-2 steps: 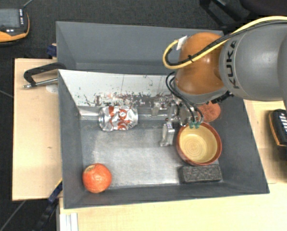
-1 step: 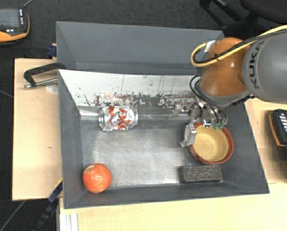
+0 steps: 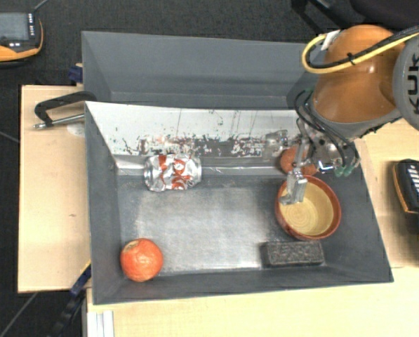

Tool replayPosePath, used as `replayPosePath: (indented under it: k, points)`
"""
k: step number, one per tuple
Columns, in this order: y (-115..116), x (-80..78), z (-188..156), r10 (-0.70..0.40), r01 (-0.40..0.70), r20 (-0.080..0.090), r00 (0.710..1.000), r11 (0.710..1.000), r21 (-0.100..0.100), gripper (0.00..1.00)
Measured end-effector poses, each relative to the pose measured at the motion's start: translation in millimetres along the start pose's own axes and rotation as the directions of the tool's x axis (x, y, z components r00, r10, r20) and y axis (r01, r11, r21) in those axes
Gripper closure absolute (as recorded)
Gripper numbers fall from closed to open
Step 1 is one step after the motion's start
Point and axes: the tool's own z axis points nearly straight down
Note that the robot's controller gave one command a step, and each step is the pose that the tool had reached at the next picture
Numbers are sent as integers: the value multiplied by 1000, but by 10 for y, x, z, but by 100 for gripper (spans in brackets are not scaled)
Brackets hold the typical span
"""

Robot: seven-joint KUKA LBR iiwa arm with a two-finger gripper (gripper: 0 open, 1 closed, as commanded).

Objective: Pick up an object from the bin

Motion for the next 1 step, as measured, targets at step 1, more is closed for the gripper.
replayPosePath:
  k: [1]
  points:
    - [-309,-264,384,-100,100,6,995,995,1,0]
